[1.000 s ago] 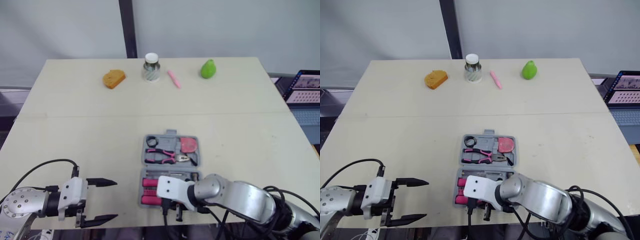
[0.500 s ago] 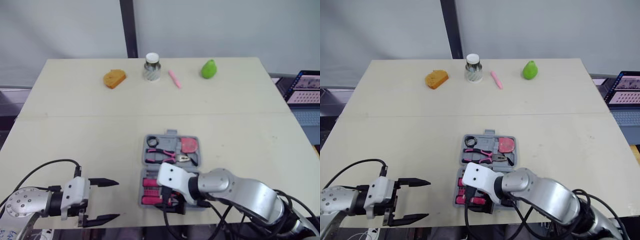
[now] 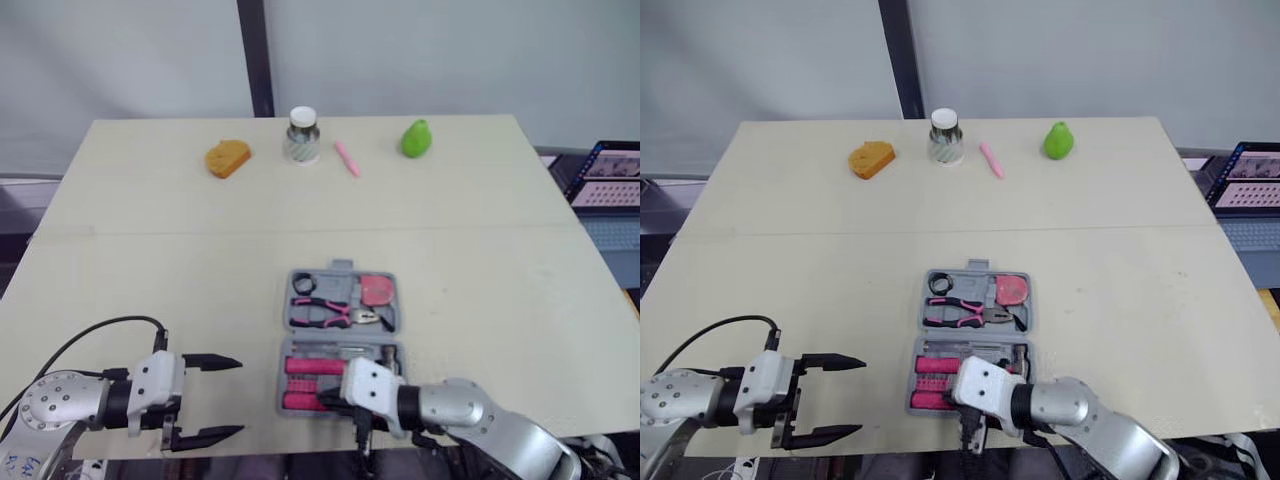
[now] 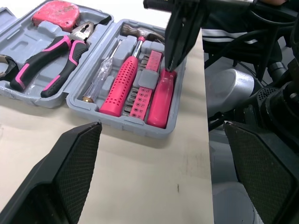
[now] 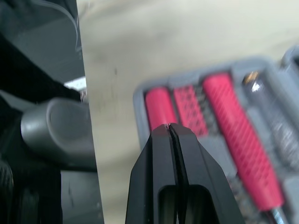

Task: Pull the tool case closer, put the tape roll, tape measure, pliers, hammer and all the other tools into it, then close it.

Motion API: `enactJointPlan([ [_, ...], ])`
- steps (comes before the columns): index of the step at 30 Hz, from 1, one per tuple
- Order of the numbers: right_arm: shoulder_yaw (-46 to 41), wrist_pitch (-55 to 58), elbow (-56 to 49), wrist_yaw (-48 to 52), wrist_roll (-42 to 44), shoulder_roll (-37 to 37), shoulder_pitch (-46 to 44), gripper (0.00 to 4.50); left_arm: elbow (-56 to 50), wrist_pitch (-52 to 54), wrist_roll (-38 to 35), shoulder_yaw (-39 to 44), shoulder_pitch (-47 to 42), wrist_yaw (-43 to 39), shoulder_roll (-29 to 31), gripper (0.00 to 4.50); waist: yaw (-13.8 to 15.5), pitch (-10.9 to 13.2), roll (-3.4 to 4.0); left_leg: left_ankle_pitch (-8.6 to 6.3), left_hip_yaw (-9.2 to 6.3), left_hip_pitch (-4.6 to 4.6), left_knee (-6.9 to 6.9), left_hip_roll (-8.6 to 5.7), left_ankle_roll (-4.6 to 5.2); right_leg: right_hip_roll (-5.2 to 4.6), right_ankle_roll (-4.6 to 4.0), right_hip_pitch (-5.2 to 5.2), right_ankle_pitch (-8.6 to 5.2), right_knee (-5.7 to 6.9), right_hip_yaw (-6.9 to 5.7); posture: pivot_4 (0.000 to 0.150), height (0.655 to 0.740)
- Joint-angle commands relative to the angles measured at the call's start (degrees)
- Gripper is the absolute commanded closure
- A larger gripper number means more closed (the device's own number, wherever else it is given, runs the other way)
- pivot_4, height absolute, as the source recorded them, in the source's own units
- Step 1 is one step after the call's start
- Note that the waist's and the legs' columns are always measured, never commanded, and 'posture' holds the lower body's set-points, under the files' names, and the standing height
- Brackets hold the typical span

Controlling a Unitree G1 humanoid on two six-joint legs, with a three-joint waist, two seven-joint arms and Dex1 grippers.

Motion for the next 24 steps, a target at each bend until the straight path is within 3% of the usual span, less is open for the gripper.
enactJointPlan([
  [1,-0.3,-1.74,0.2,1.97,-0.66,0.64,1.22,4.43,-1.3,-0.56,-0.39,0.16,0.58,-0.2,-0.15,0.0,-0.01,0.0,-0.01,0.0,0.0,0.0,0.0,0.0,0.0,0.0,0.0,0.0,0.0,0.0,0.0,0.15,0.74],
  [12,-0.65,-0.83,2.55,2.36,-4.23,1.74,2.32,4.43,-0.74,-1.42,0.05,-0.07,1.04,-0.3,-0.29,0.0,0.04,-0.01,-0.01,-0.02,0.0,0.0,0.04,0.02,0.0,0.0,0.0,0.02,0.0,0.0,0.0,0.15,0.74],
  [24,-5.14,1.56,1.45,3.28,0.54,5.26,4.06,4.43,-0.02,-2.03,0.27,-0.39,1.0,-0.44,-0.26,0.0,0.08,-0.01,-0.01,-0.04,-0.01,0.01,0.06,0.02,-0.01,0.01,-0.01,0.03,-0.01,0.02,0.0,0.15,0.74],
])
